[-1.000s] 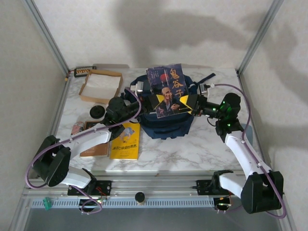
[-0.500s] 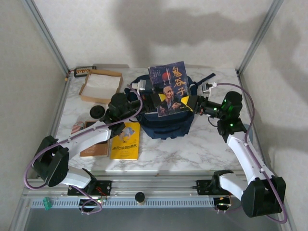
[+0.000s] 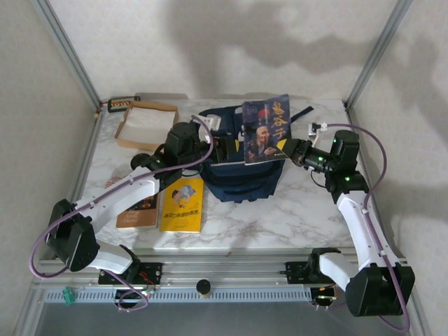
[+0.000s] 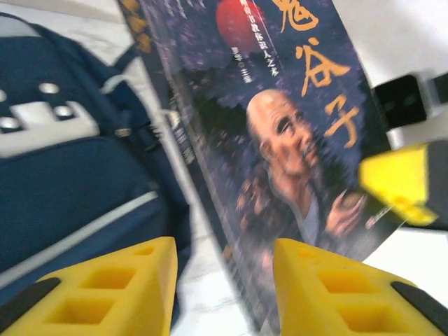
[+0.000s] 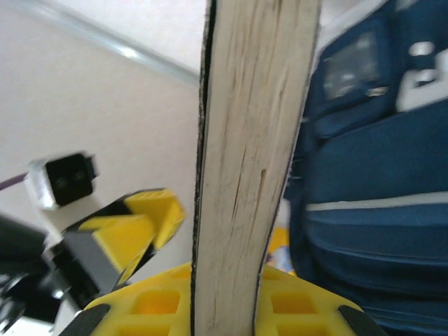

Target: Pack the student bag

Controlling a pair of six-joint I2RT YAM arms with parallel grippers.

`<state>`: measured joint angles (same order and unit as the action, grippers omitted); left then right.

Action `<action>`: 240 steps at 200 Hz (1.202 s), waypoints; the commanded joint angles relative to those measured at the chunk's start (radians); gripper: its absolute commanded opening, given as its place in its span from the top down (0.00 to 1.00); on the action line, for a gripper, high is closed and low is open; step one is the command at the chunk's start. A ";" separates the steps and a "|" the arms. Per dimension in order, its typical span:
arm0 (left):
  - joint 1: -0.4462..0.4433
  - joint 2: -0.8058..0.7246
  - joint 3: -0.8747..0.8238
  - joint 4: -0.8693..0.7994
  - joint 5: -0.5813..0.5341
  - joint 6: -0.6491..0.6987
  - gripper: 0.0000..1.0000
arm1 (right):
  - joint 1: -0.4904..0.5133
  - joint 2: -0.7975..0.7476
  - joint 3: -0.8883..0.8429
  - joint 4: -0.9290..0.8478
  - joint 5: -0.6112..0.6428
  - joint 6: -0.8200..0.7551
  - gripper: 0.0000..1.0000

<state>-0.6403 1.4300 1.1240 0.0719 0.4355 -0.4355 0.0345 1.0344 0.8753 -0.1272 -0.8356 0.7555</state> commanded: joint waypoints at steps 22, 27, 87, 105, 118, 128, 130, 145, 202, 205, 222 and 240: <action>-0.055 0.074 0.037 -0.281 -0.092 0.397 0.46 | -0.121 -0.044 0.014 -0.140 0.126 -0.101 1.00; -0.068 0.081 0.037 -0.287 -0.102 0.425 0.44 | -0.135 -0.048 0.009 -0.147 0.132 -0.104 1.00; -0.158 0.277 0.159 -0.334 -0.289 0.619 0.35 | -0.250 -0.072 -0.022 -0.185 0.145 -0.136 1.00; -0.159 0.358 0.238 -0.383 -0.359 0.657 0.37 | -0.284 -0.079 -0.042 -0.167 0.105 -0.124 1.00; -0.159 0.417 0.312 -0.440 -0.371 0.689 0.37 | -0.301 -0.082 -0.051 -0.166 0.093 -0.121 1.00; -0.159 0.461 0.347 -0.477 -0.374 0.711 0.36 | -0.311 -0.085 -0.053 -0.174 0.088 -0.122 1.00; -0.159 0.469 0.352 -0.481 -0.375 0.715 0.36 | -0.314 -0.084 -0.054 -0.175 0.087 -0.122 1.00; -0.160 0.526 0.386 -0.516 -0.373 0.736 0.34 | -0.322 -0.089 -0.059 -0.172 0.079 -0.118 1.00; -0.167 0.658 0.490 -0.573 -0.370 0.759 0.27 | -0.327 -0.088 -0.105 -0.111 0.052 -0.069 1.00; -0.167 0.665 0.494 -0.572 -0.370 0.761 0.27 | -0.326 -0.087 -0.106 -0.110 0.051 -0.068 1.00; -0.167 0.706 0.522 -0.578 -0.378 0.772 0.26 | -0.328 -0.087 -0.106 -0.104 0.050 -0.064 1.00; -0.165 0.731 0.539 -0.545 -0.443 0.771 0.29 | -0.328 -0.088 -0.102 -0.107 0.052 -0.067 1.00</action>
<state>-0.8028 2.1086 1.6287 -0.4625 0.0711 0.3111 -0.2855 0.9638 0.7631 -0.3252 -0.7372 0.6846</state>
